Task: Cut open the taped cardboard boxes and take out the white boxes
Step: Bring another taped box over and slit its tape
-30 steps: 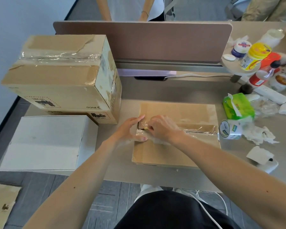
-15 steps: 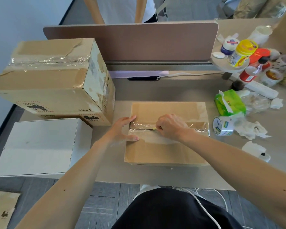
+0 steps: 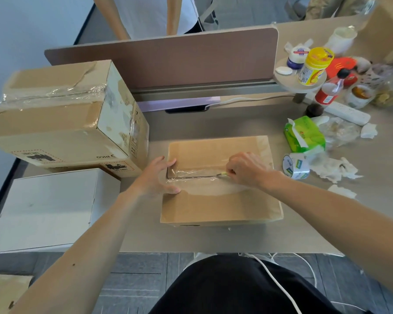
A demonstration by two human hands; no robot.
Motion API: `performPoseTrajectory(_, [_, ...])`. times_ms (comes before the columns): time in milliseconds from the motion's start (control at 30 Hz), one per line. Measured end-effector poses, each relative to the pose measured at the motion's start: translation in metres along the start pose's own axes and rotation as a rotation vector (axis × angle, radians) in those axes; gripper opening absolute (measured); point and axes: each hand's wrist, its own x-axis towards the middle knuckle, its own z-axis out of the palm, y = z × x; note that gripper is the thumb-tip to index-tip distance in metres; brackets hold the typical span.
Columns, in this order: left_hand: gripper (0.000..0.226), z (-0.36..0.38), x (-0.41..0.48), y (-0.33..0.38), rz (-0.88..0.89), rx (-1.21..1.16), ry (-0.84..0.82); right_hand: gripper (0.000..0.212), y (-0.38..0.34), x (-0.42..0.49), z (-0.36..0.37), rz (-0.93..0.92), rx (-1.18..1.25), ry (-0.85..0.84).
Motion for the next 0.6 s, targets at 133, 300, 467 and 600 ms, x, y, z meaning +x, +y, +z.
performPoseTrajectory(133, [0.098,0.001,0.003,0.017,0.041,0.164,0.046,0.021,0.023,-0.014,-0.010,0.022,-0.046,-0.017])
performPoseTrajectory(300, [0.096,0.008,0.012,0.035,0.010,0.244,0.057,0.023,0.030,-0.023,-0.016,0.037,-0.015,0.046])
performPoseTrajectory(467, [0.103,0.014,0.011,0.040,-0.019,0.277,0.033,0.022,-0.011,-0.001,-0.004,-0.048,0.090,0.059])
performPoseTrajectory(600, [0.115,0.023,0.004,0.041,-0.022,0.335,0.028,0.022,-0.024,0.017,0.012,-0.032,0.071,0.013])
